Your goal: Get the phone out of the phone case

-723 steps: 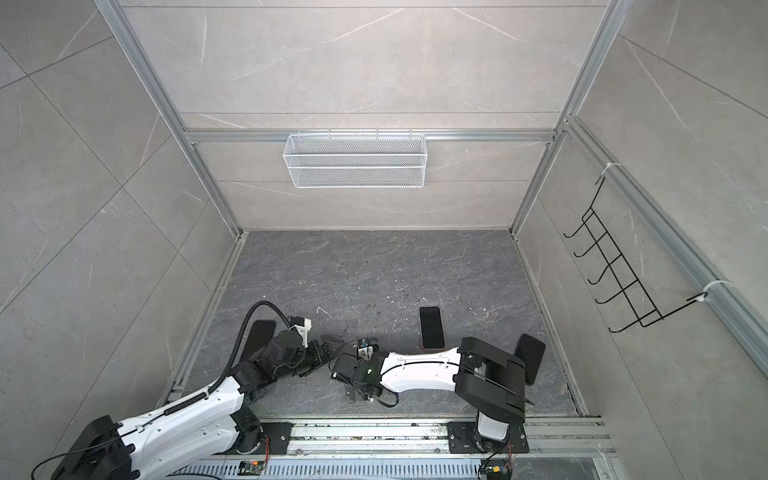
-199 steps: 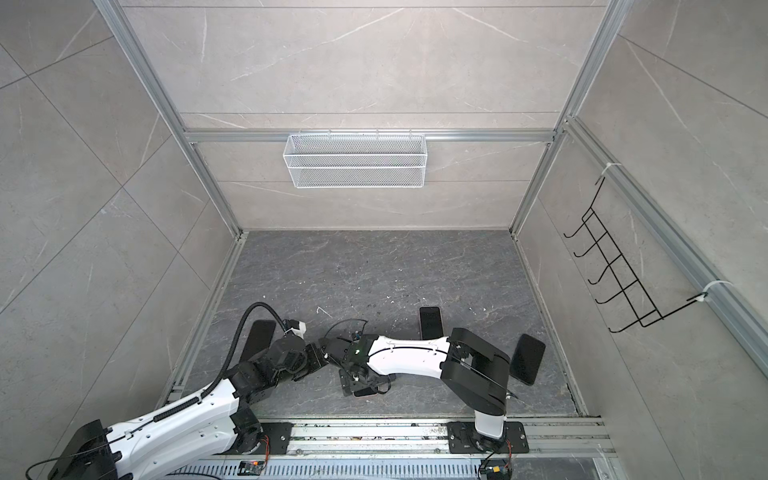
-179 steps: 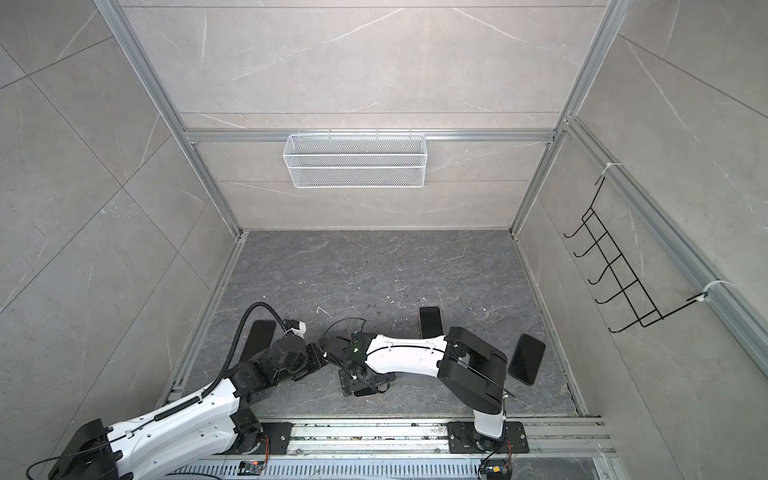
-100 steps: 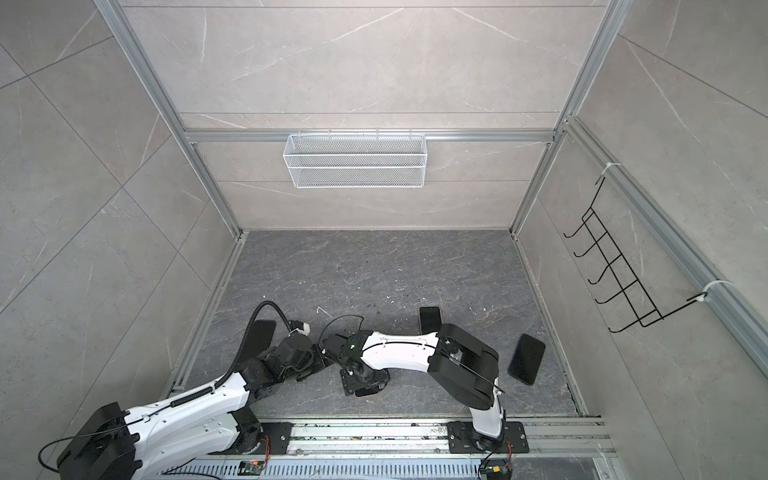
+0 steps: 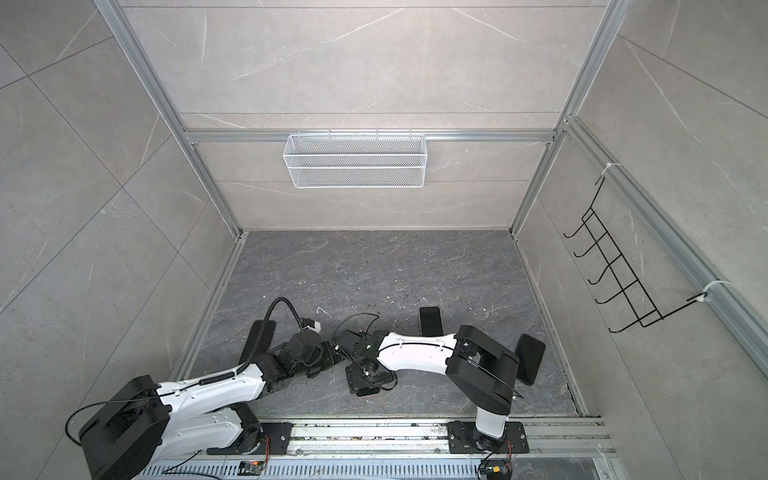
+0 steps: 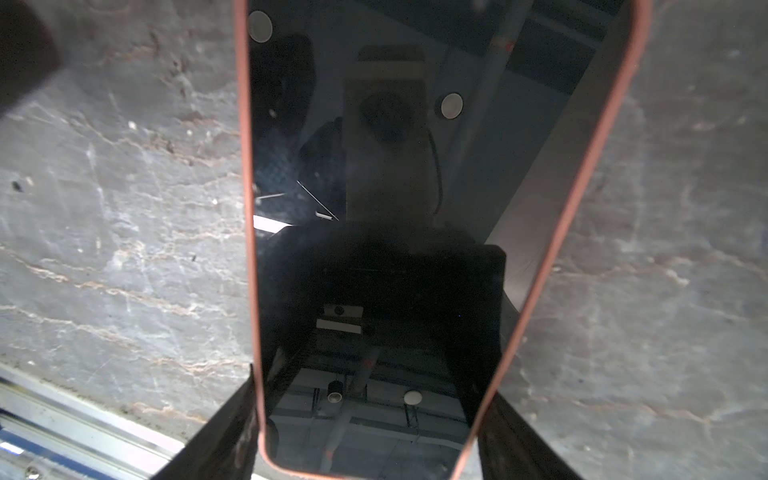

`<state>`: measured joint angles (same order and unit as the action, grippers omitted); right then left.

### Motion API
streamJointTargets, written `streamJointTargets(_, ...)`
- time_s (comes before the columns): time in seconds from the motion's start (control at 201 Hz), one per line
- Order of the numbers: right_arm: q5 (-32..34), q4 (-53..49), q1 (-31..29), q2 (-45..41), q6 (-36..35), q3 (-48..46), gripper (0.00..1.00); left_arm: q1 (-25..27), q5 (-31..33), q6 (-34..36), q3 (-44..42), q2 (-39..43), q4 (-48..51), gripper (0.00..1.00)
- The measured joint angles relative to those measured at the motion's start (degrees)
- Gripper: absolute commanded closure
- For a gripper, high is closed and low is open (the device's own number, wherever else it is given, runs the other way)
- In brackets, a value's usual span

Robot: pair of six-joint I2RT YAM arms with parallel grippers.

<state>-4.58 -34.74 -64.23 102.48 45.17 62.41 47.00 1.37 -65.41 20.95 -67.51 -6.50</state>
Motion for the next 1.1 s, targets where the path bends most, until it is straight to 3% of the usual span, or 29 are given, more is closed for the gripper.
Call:
streamJointTargets(0.423,-4.7,8.0,2.6,-5.0,0.0,-6.7,0.55,0.3,-4.4,-3.9,-0.1,-9.5,-15.3,0.27)
streamJointTargets(0.797,-8.2,15.0,3.4,-6.1,0.0,-9.3,0.56,1.0,-8.4,-7.4,-1.8,-16.3,-25.6,0.67)
streamJointTargets(1.026,-11.9,18.1,4.3,-6.6,0.0,-10.7,0.56,1.0,-7.7,-5.4,-4.3,-11.8,-24.2,0.93)
streamJointTargets(1.101,-13.0,19.4,4.2,-6.6,0.0,-11.0,0.51,1.0,-7.1,-5.0,-4.4,-9.4,-20.8,0.98)
